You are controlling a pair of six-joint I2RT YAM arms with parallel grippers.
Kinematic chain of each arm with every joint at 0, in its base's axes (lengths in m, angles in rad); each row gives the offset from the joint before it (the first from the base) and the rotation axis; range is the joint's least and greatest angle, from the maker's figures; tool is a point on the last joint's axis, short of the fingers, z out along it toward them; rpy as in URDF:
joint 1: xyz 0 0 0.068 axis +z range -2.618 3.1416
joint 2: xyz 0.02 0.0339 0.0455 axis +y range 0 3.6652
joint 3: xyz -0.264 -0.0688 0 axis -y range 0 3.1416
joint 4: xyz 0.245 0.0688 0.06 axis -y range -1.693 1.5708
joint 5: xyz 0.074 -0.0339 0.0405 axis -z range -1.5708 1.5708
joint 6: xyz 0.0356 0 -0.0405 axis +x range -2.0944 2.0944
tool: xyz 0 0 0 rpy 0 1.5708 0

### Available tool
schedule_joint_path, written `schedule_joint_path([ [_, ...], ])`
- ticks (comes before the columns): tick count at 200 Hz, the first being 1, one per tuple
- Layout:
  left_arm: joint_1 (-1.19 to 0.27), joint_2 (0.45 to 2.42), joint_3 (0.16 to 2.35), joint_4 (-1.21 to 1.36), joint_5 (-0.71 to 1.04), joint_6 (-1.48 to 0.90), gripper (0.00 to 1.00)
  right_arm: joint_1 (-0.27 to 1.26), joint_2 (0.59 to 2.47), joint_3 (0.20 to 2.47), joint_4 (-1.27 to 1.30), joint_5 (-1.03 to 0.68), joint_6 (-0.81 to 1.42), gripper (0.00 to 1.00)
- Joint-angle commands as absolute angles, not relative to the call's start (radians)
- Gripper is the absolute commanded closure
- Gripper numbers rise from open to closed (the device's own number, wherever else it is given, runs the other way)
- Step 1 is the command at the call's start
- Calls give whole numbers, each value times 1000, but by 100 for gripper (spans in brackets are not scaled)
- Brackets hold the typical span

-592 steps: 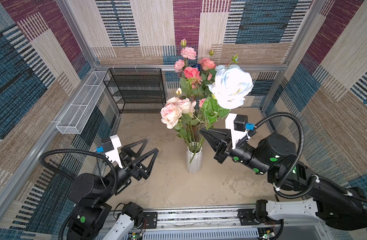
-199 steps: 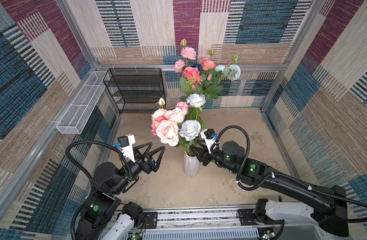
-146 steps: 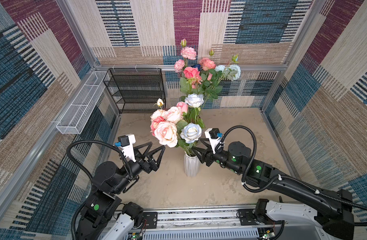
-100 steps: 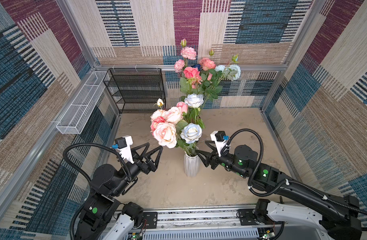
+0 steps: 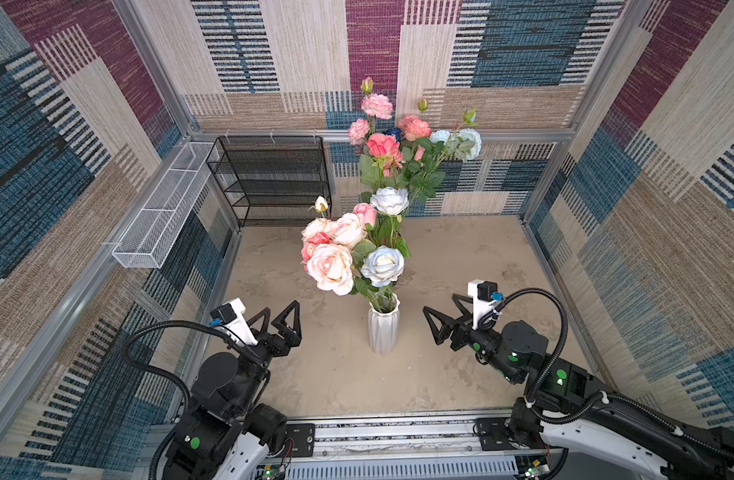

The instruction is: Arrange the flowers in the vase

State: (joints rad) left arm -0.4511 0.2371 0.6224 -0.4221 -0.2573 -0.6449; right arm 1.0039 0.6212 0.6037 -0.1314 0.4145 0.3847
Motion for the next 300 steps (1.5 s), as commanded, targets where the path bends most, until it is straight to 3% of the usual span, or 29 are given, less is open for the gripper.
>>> schedule_joint_path([
  [1, -449, 313, 582, -427, -425, -704, 1, 1005, 611, 585, -92, 518, 453, 0],
  [24, -429, 488, 586, -452, -564, -745, 1, 1004, 598, 564, -82, 520, 459, 0],
  [62, -229, 779, 605, -207, -362, -723, 1, 1004, 575, 535, -81, 532, 456, 0],
  [82, -147, 953, 667, -194, -400, -704, 1, 1004, 564, 529, -90, 526, 453, 0],
  [149, -69, 1364, 738, 28, -538, -224, 1, 1004, 474, 493, -79, 531, 437, 0],
  [234, -43, 1495, 501, 642, -505, -106, 1, 1005, 542, 535, -120, 630, 451, 0],
  [300, -8, 1494, 486, 662, -319, -82, 2, 939, 713, 584, -61, 669, 396, 0],
])
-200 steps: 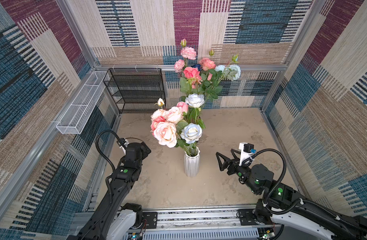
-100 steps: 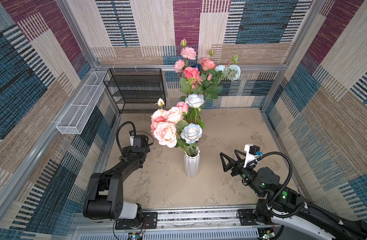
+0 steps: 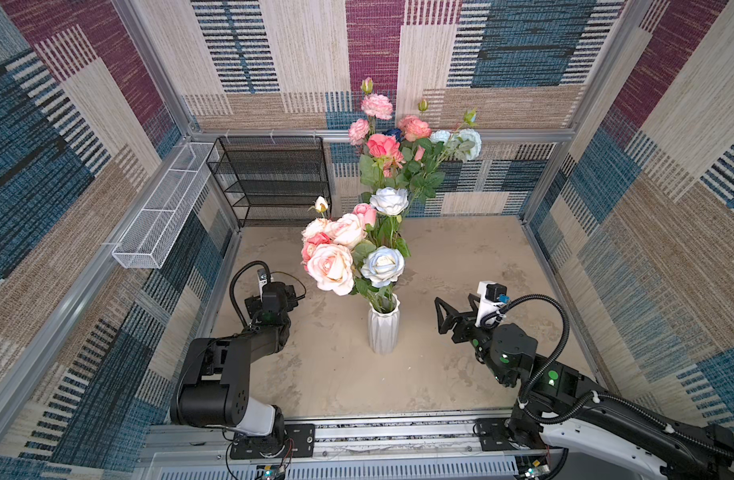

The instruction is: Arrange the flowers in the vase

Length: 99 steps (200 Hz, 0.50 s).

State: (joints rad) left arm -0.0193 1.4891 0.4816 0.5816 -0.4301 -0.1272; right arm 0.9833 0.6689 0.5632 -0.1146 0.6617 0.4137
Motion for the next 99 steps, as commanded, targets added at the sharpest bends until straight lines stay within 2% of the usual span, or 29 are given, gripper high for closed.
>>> schedule_joint_path([
  [1, -8, 1497, 489, 661, -313, -79, 2, 935, 716, 585, -60, 663, 394, 0],
  [35, 5, 1499, 480, 682, -218, -55, 4, 836, 790, 646, -38, 602, 353, 0],
  [40, 5, 1495, 455, 704, -182, -51, 1, 825, 795, 654, -36, 603, 347, 0],
  [53, -16, 1558, 307, 1084, -201, -4, 1, 798, 803, 667, -29, 604, 342, 0],
  [67, -13, 1497, 376, 831, -245, -60, 1, 759, 804, 661, 0, 581, 322, 0],
  [79, -10, 1550, 409, 868, -259, -36, 0, 728, 804, 651, 29, 526, 280, 0],
  [99, -10, 1530, 415, 818, -261, -50, 0, 676, 821, 640, 67, 452, 221, 0],
])
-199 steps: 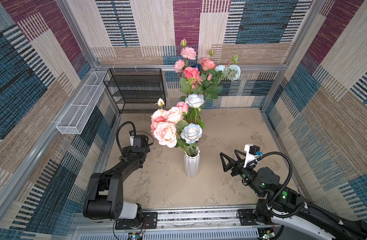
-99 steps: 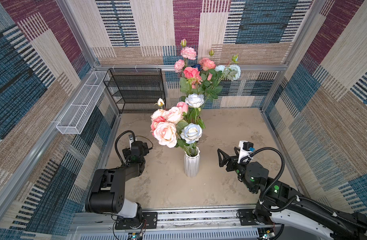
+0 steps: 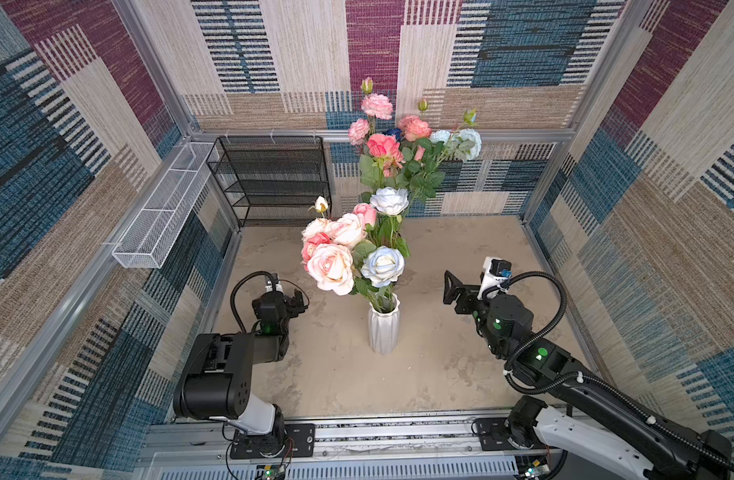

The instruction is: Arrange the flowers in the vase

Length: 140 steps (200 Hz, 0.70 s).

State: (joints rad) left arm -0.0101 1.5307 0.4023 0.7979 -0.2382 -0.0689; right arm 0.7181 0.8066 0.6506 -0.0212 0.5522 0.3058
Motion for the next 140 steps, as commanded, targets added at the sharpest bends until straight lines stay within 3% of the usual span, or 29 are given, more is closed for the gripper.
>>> schedule_joint_path([
  [1, -9, 1531, 413, 826, -261, -49, 0, 672, 823, 640, 68, 451, 219, 0],
  [44, -12, 1532, 406, 843, -264, -46, 1, 531, 897, 553, 288, 446, 134, 1],
  [99, -13, 1534, 403, 853, -262, -45, 1, 252, 976, 365, 700, 252, -56, 0],
  [140, -13, 1534, 404, 853, -263, -45, 1, 70, 1160, 287, 884, 99, -50, 0],
])
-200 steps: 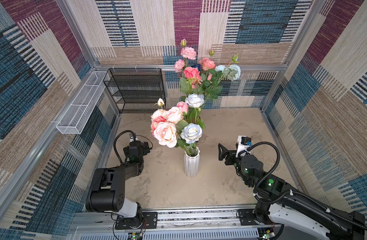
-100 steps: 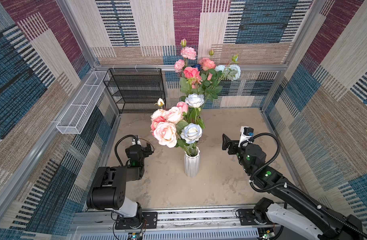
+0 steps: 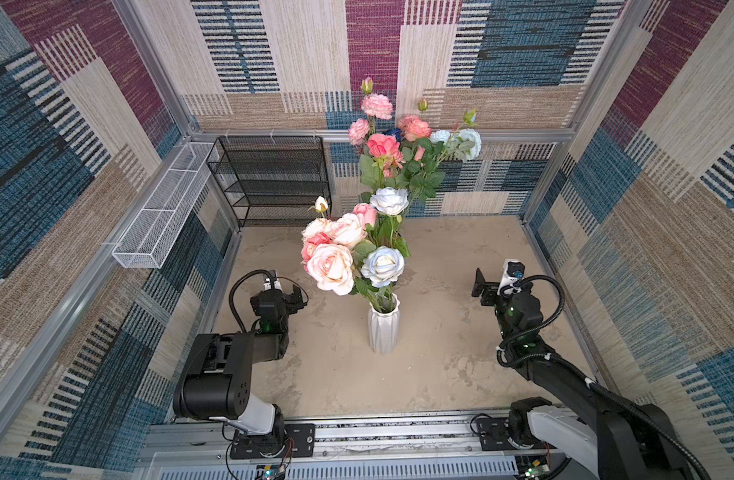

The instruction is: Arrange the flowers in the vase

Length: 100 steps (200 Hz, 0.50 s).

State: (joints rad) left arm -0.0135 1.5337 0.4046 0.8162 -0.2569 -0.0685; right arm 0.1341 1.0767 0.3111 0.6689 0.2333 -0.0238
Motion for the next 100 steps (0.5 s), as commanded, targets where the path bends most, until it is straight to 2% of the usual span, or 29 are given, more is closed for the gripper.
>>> schedule_joint_path([
  [1, -13, 1534, 404, 853, -263, -45, 1, 67, 1165, 285, 889, 96, -48, 0],
  [69, -13, 1535, 407, 850, -263, -45, 1, 14, 1509, 242, 1217, -11, -46, 0],
  [100, -12, 1536, 407, 848, -262, -45, 1, -28, 1537, 219, 1266, -94, -24, 0],
])
